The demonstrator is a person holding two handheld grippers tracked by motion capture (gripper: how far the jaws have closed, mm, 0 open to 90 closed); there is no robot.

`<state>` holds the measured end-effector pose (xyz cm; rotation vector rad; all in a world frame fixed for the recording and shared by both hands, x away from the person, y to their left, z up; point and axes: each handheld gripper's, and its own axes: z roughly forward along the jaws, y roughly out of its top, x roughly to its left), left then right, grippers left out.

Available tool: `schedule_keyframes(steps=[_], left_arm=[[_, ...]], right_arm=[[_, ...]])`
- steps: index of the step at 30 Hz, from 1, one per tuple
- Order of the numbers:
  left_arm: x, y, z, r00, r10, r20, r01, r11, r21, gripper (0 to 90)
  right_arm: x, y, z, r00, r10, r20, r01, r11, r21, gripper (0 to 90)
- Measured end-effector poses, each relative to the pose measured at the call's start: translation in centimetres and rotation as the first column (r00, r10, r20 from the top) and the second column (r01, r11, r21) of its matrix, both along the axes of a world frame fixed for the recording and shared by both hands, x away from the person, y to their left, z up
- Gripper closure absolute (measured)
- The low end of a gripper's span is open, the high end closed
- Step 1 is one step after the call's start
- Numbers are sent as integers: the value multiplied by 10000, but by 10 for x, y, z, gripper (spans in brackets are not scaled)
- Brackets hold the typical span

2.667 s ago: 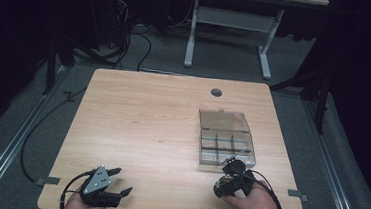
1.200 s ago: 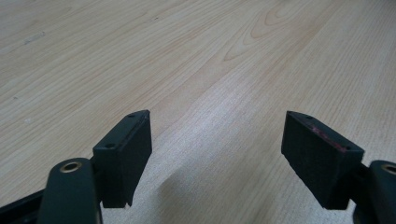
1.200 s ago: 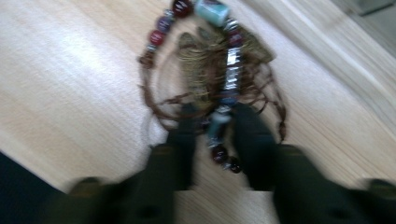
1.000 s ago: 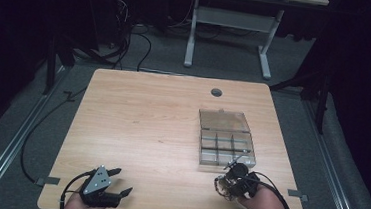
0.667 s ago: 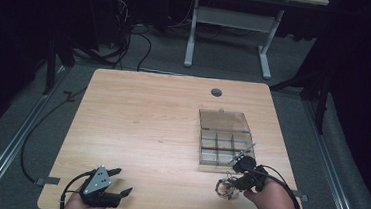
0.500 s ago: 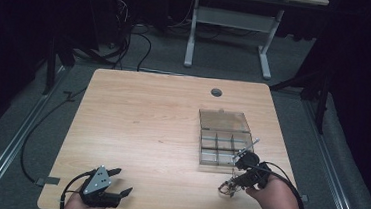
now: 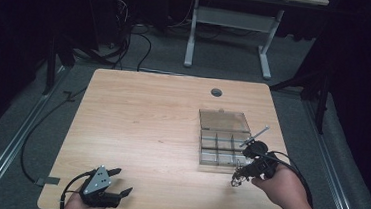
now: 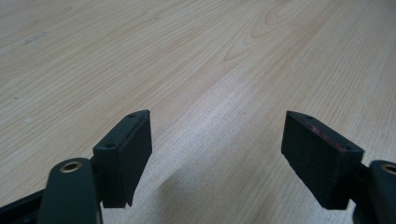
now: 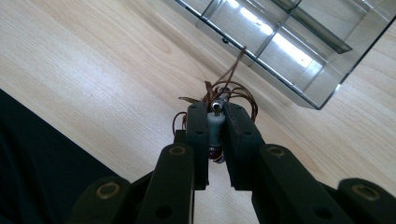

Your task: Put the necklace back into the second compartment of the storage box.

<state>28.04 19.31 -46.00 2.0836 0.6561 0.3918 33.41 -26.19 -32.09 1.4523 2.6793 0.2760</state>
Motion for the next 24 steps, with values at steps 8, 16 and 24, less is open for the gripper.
schedule_keyframes(steps=[8, 16, 24], left_arm=[[0, 0, 0, 10000, 9, 20, -9, 10000, -13, 249], [0, 0, 0, 10000, 2, 20, -2, 10000, -17, 249], [0, 0, 0, 10000, -37, -12, 37, 10000, -32, 249]], right_arm=[[11, -2, 12, 9999, -100, -110, 100, 9999, 2, 816], [24, 3, 33, 9999, 81, -139, -82, 9999, -98, 816], [43, 7, 50, 9997, 61, -240, -66, 9997, -216, 816]])
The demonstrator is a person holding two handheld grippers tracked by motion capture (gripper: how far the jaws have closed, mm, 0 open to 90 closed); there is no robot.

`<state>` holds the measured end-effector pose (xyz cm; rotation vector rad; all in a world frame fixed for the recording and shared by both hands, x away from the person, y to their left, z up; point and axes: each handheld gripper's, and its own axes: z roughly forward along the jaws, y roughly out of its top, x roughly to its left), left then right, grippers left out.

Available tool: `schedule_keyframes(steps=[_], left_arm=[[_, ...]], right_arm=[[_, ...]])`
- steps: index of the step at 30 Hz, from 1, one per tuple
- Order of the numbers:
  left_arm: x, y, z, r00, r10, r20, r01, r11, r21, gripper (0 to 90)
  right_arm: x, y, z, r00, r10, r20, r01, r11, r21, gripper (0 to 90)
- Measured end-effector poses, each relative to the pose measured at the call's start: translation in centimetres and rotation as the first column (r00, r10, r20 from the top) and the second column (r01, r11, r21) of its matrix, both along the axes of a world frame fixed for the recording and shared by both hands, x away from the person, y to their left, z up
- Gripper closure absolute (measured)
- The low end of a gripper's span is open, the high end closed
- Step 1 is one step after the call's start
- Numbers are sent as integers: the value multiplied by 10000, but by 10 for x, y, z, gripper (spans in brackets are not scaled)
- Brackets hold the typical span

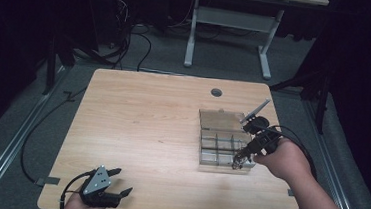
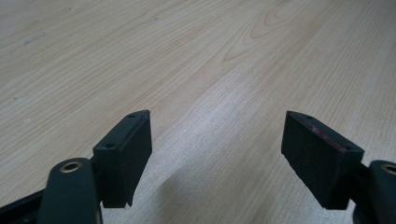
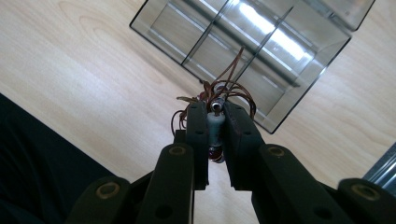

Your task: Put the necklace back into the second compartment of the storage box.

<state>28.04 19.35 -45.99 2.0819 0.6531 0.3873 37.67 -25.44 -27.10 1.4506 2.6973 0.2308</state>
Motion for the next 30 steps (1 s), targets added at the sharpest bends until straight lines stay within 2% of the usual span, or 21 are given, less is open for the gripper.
schedule_keyframes(steps=[4, 6, 13, 14, 22, 30], left_arm=[[0, 0, 0, 10000, -11, -2, 11, 10000, -1, 249], [0, 0, 0, 10000, -11, 10, 11, 10000, 5, 249], [0, 0, 0, 10000, -24, 18, 24, 10000, -7, 249], [0, 0, 0, 10000, -26, 13, 26, 10000, -14, 249], [0, 0, 0, 10000, -62, 1, 62, 10000, -17, 249], [0, 0, 0, 10000, -81, -16, 81, 10000, -11, 249]], right_arm=[[8, 4, 5, 9999, 41, 107, -40, 10000, -66, 816], [16, 8, 7, 9999, -120, 107, 120, 9999, -78, 816], [38, 13, 2, 9994, -55, 348, 60, 9999, -145, 816], [47, 14, -3, 9993, -115, 350, 122, 9997, -192, 816], [76, 13, -36, 9984, -467, 325, 476, 9985, -275, 816], [90, 17, -59, 9980, -585, 234, 588, 9981, -155, 816]])
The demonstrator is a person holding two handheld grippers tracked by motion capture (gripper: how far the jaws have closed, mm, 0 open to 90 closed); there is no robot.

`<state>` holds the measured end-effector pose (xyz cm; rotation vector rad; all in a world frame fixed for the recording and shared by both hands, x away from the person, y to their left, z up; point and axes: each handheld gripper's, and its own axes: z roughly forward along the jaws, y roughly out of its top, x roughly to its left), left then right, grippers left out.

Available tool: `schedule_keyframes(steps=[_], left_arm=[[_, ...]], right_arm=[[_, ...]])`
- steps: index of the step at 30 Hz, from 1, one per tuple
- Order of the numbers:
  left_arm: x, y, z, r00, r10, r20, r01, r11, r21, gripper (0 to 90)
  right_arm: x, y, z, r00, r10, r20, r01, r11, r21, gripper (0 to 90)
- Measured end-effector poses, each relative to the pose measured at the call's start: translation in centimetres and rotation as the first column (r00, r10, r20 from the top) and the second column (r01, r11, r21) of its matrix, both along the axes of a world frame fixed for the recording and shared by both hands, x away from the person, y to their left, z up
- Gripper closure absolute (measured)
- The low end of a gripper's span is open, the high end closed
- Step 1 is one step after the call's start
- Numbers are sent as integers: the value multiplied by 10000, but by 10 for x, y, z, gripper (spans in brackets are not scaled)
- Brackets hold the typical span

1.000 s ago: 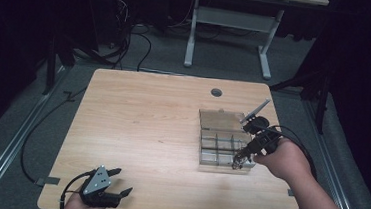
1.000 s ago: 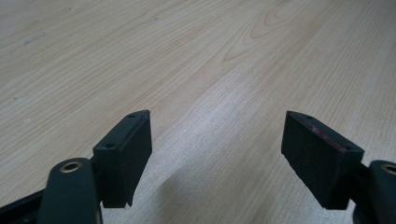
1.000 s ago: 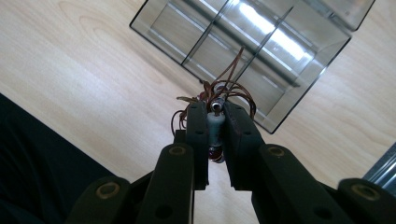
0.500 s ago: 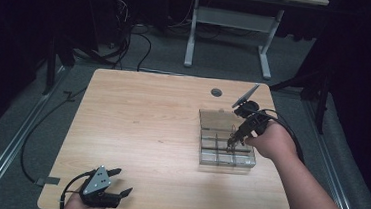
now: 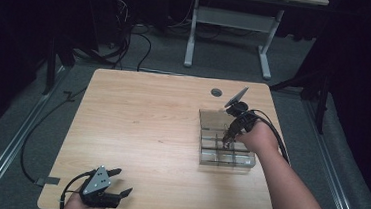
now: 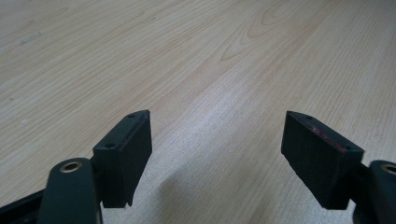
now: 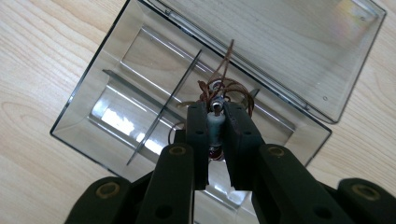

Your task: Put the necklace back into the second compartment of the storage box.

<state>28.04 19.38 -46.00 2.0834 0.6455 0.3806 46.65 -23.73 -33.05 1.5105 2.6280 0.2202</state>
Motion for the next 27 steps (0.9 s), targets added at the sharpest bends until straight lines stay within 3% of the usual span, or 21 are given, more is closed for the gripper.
schedule_keyframes(steps=[8, 18, 27], left_arm=[[0, 0, 0, 10000, -26, 11, 26, 10000, 30, 249], [0, 0, 0, 10000, -25, -15, 25, 10000, 4, 249], [0, 0, 0, 10000, -9, 7, 9, 10000, -19, 249]], right_arm=[[5, 0, -23, 9994, -234, -248, 230, 9996, -176, 816], [11, 3, -44, 9981, -468, -402, 470, 9989, 34, 815], [12, 10, -66, 9968, -275, -747, 265, 9996, -140, 814]])
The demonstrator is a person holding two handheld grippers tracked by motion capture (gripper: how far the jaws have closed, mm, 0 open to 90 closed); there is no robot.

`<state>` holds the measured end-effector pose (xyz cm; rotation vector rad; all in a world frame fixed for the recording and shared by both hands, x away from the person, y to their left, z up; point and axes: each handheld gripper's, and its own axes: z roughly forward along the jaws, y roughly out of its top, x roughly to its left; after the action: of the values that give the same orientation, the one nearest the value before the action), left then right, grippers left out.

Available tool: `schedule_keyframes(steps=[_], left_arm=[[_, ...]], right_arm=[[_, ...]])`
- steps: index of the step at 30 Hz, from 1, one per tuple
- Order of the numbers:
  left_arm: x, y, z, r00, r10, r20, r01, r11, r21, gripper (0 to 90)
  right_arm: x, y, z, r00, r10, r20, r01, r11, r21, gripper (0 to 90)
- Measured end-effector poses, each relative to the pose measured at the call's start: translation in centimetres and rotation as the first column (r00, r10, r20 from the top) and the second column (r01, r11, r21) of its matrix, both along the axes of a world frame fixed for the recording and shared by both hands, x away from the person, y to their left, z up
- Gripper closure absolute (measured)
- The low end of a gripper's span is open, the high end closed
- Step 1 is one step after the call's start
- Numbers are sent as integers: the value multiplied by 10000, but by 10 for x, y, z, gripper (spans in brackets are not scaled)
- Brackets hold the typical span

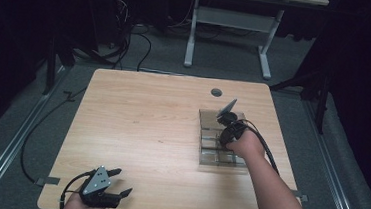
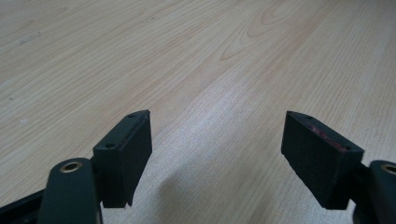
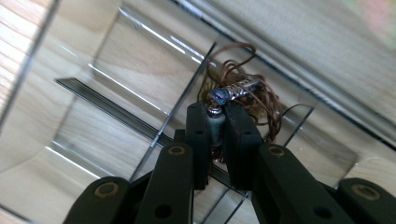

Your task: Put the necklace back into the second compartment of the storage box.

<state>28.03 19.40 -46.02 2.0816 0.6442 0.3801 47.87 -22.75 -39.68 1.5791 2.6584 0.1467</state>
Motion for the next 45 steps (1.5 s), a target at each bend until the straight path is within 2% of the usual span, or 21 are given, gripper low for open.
schedule_keyframes(steps=[8, 11, 15, 17, 19, 21, 25, 26, 28, 30, 35, 40, 44, 45], left_arm=[[0, 0, 0, 10000, -29, -35, 29, 10000, 59, 250], [0, 0, 0, 10000, -20, -28, 20, 10000, 78, 250], [0, -1, 0, 10000, -12, -11, 12, 10000, 99, 251], [0, -1, 0, 10000, -12, -9, 12, 9999, 108, 251], [0, -1, 0, 10000, -12, -6, 12, 9999, 116, 251], [0, -1, 0, 10000, -5, -12, 6, 9999, 104, 251], [0, 0, 0, 10000, -6, -26, 7, 10000, 94, 251], [0, 0, 0, 10000, -8, -23, 9, 10000, 88, 251], [0, 0, 0, 10000, -21, -29, 21, 10000, 83, 251], [0, 0, 0, 10000, -24, -30, 24, 10000, 73, 251], [0, 0, 0, 10000, -39, -16, 39, 10000, 77, 251], [0, 0, 0, 10000, -35, -8, 36, 10000, 91, 251], [0, 0, 0, 10000, -31, -7, 31, 9999, 103, 251], [0, 0, 0, 10000, -29, -3, 29, 9999, 113, 251]], right_arm=[[-2, -5, -2, 9999, -164, -22, 165, 9996, 236, 798], [-3, -10, 4, 9991, -410, -57, 412, 9977, 534, 753], [-5, -15, 18, 9987, -467, 216, 449, 9961, 760, 737], [-4, -17, 26, 9975, -553, 449, 516, 9955, 789, 778], [-2, -18, 31, 9963, -598, 615, 549, 9954, 782, 875], [2, -18, 33, 9952, -715, 665, 670, 9954, 683, 899], [8, -15, 29, 9951, -797, 576, 769, 9958, 501, 899], [13, -12, 22, 9961, -767, 427, 755, 9967, 284, 899], [15, -8, 15, 9972, -728, 167, 725, 9972, 203, 897], [16, -4, 6, 9990, -445, -24, 446, 9990, 47, 898], [14, 3, -5, 9994, -293, -172, 295, 9995, 122, 897], [12, 2, -3, 9994, -314, -141, 315, 9995, 67, 859], [12, -2, 5, 9990, -439, 94, 438, 9989, 156, 840], [11, -5, 14, 9984, -526, 220, 522, 9984, 219, 831]])
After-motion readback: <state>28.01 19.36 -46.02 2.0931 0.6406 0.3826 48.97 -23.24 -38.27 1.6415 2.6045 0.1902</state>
